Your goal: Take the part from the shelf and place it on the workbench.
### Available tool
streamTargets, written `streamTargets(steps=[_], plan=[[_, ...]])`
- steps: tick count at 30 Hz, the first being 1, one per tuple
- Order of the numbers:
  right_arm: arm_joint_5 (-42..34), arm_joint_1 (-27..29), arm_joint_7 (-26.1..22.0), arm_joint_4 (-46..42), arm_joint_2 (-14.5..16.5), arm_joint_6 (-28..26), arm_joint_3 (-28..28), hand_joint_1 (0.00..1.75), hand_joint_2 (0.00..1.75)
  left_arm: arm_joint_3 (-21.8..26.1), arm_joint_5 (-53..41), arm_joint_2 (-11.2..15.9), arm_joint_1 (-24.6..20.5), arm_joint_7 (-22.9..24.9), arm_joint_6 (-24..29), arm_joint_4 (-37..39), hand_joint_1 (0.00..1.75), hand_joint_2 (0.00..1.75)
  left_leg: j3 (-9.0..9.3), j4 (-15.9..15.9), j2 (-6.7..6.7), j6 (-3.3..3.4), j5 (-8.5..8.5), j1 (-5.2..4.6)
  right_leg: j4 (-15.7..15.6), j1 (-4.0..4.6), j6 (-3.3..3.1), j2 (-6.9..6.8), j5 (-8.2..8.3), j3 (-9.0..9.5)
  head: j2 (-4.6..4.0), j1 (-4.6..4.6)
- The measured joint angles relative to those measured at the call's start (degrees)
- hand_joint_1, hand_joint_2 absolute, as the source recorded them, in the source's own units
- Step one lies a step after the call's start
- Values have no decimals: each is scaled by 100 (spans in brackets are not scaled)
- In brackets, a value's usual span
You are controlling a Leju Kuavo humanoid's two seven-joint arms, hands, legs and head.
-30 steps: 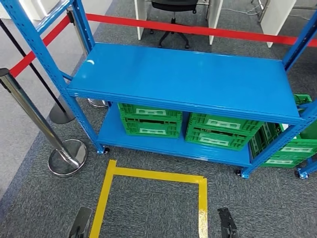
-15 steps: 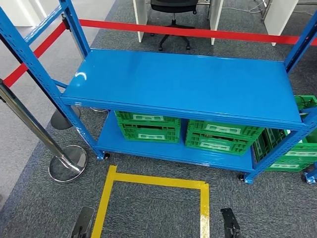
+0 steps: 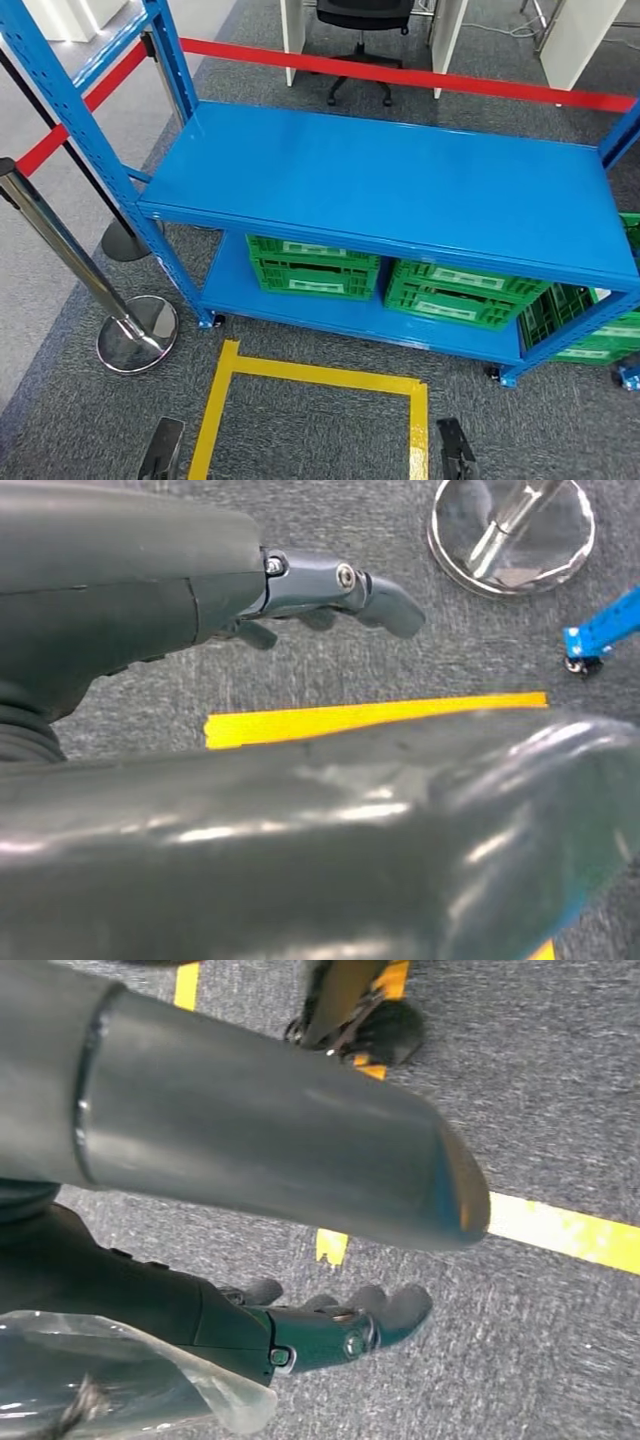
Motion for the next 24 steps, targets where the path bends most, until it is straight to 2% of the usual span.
streamTargets(steps=[1, 2, 4, 6, 7, 8, 10, 11, 12, 14, 15, 16, 17, 18, 20, 21, 22, 24], plan=[[7, 11, 1, 0, -1, -3, -3, 0, 0, 0, -1, -7, 13, 1, -2, 0, 0, 0, 47, 1, -4, -4, -42, -2, 71, 4, 9, 0, -1, -140, 0, 4], [18, 19, 2, 0, -2, -5, -7, 0, 0, 1, -1, -10, 24, -1, -3, 0, 0, 0, 110, 4, -8, -13, -92, -2, -29, 8, 14, -1, 116, -199, 0, 5], [37, 27, 2, 0, -6, -10, -14, 0, 0, 2, -3, -13, 30, -4, -8, 0, 0, 0, 240, 10, -11, -47, -203, -2, -650, 9, 4, -1, 656, -84, 0, 10], [45, 22, -5, 0, -9, -4, -16, 0, 0, 4, -7, -16, 15, -4, -12, 0, 0, 0, 310, 44, -16, -103, -314, -17, -1147, 18, -55, 0, 950, 57, 0, 4], [46, 22, -11, 0, -9, -1, -16, 0, 0, 4, -10, -17, 9, -3, -14, 0, 0, 0, 322, 68, -18, -137, -353, -26, -1239, 25, -97, 1, 988, 92, 0, -1], [48, 23, -18, 0, -8, 2, -17, 0, 0, 4, -13, -17, 5, -2, -15, 0, 0, 0, 343, 82, -22, -163, -383, -31, -1243, 31, -142, 1, 945, 119, 0, -4], [49, 29, -30, -1, -5, -4, -21, 0, 0, 4, -18, -10, 3, -2, -15, 0, 0, 0, 343, 172, -19, -210, -415, -24, -1248, 14, -208, -1, 976, 193, 0, -7], [49, 26, -35, -1, -4, -9, -23, 0, 0, 4, -19, -7, -1, -2, -15, 0, 0, 0, 265, 344, -16, -235, -439, -14, -1255, 4, -234, -4, 961, 235, 0, -10], [49, 19, -38, -2, -4, -14, -24, 0, 0, 4, -20, -3, -4, -3, -15, 0, 0, 0, 109, 639, -11, -269, -497, 0, -1262, -4, -259, -5, 939, 281, 0, -17], [49, 10, -42, -1, -6, -14, -25, 0, 0, 3, -20, -7, -1, -3, -16, 0, 0, 0, -345, 1382, -7, -332, -758, 31, -1267, -1, -286, -5, 869, 357, 0, -24], [49, 12, -42, -1, -6, -11, -25, 0, 0, 3, -20, -8, 6, -3, -17, 0, 0, 0, -549, 1654, -6, -349, -910, 41, -1267, 1, -288, -1, 826, 402, 0, -25], [49, 18, -42, -1, -5, -9, -25, 0, 0, 2, -19, -10, 12, -3, -17, 0, 0, 0, -679, 1763, -5, -351, -986, 46, -1268, 3, -286, 3, 780, 458, 0, -25], [49, 22, -42, -1, -5, -10, -25, 0, 0, 2, -19, -11, 16, -3, -18, 0, 0, 0, -730, 1708, -5, -340, -953, 46, -1269, 6, -282, 7, 734, 520, 0, -26], [49, 23, -42, -1, -5, -12, -26, 0, 0, 2, -19, -10, 17, -3, -18, 0, 0, 0, -689, 1453, -4, -310, -762, 39, -1272, 11, -277, 9, 687, 589, 0, -25], [55, 18, -42, 0, -3, -29, -26, 0, 0, 3, -18, 1, 22, -3, -17, 0, 0, 0, -507, 744, 8, -207, -205, -5, -1281, 23, -254, 10, 599, 711, 0, -21], [59, 17, -42, 1, 1, -48, -26, 0, 0, 3, -14, 7, 27, -4, -17, 0, 0, 0, -433, 466, 13, -152, -29, -35, -1294, 27, -228, 10, 562, 752, 0, -27], [64, 19, -35, 2, 4, -70, -25, 0, 0, 3, -9, 12, 33, -7, -15, 0, 0, 0, -397, 317, 17, -105, 76, -60, -1304, 31, -193, 10, 539, 781, 0, -33], [72, 24, -16, 1, 6, -112, -26, 0, 0, 7, -1, 12, 36, -13, -13, 0, 0, 0, -352, 234, 7, -37, 92, -72, -1286, 37, -98, 7, 557, 824, 0, -50]])
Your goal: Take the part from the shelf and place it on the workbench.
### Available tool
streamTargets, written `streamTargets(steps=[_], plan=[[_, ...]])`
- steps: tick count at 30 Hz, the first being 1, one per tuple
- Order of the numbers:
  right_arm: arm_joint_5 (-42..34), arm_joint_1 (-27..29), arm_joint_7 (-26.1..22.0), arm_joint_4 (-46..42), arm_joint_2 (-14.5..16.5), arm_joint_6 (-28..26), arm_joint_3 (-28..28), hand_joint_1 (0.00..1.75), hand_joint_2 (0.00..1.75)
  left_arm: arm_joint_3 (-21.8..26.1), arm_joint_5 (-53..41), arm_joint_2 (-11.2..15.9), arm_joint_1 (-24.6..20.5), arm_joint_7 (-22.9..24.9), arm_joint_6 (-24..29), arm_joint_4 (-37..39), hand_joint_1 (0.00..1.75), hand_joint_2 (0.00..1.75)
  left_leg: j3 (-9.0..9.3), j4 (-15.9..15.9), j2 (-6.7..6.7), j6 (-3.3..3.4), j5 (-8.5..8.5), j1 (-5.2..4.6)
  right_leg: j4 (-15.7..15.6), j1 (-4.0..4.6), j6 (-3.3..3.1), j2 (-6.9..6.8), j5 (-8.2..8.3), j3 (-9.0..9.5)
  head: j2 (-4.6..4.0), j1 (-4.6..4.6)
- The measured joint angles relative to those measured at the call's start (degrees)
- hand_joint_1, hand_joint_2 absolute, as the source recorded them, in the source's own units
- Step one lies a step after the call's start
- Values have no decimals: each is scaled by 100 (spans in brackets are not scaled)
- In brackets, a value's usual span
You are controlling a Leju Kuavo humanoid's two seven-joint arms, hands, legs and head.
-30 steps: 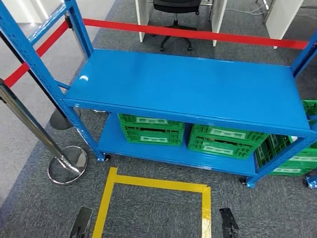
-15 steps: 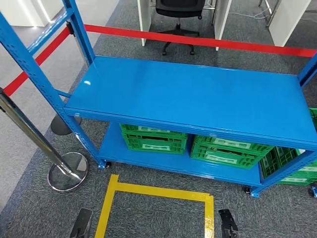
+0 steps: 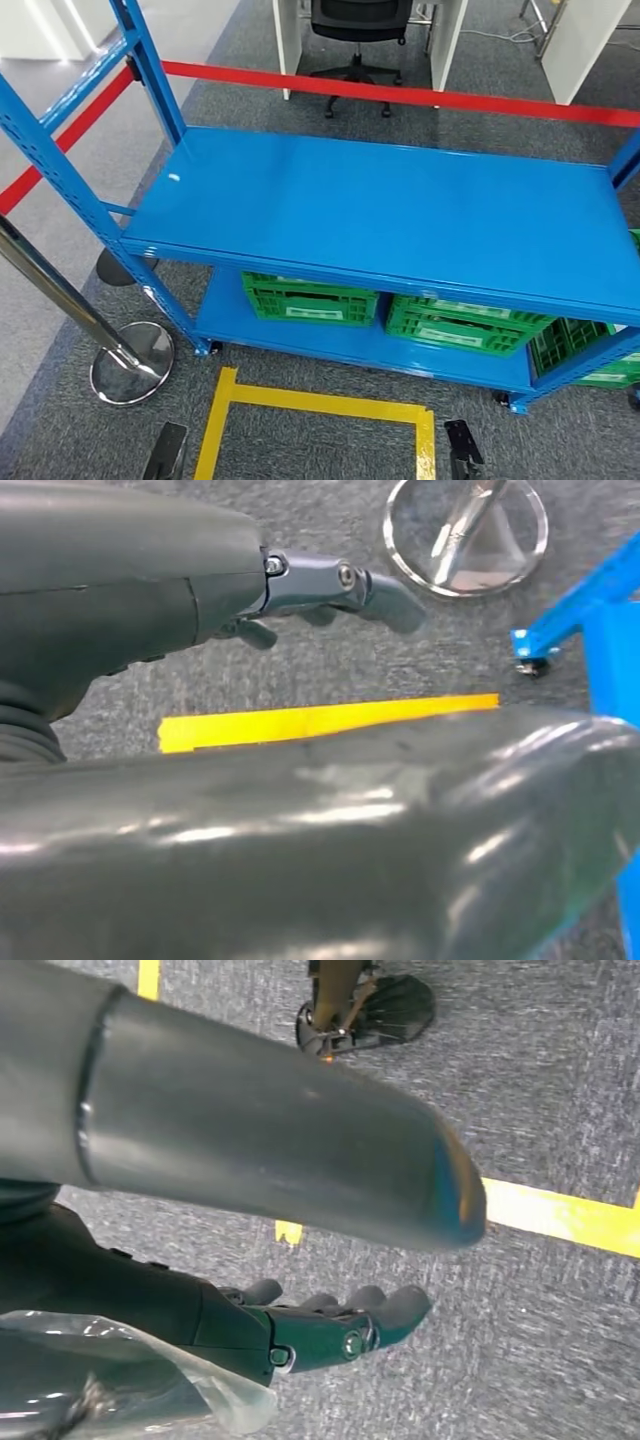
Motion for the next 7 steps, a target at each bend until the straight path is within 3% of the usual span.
streamTargets(steps=[2, 3, 6, 7], plan=[[3, -16, -24, -4, -12, -26, -1, 0, 0, 13, 0, -6, -20, -3, 1, -1, 0, 0, 102, -75, -3, 49, 33, 28, 216, 3, 60, -2, -3, -79, 0, 11], [2, -33, -64, -6, -20, -33, 0, 0, 0, 22, -1, -9, -41, -3, 1, -2, 0, 0, 151, -103, -4, 69, 23, 44, 439, 2, 70, -2, -60, -212, 0, 25], [-11, -55, -166, -10, -45, -21, 3, 0, 0, 40, -19, -27, -89, 7, -11, -2, 0, 0, 209, -109, -4, 98, -41, 41, 1324, 5, 94, 0, -467, -816, 0, 57], [-15, -52, -172, -10, -49, -15, 3, 0, 0, 41, -25, -32, -92, 11, -16, -2, 0, 0, 217, -107, -5, 100, -52, 38, 1460, 6, 101, 1, -558, -919, 0, 58]])
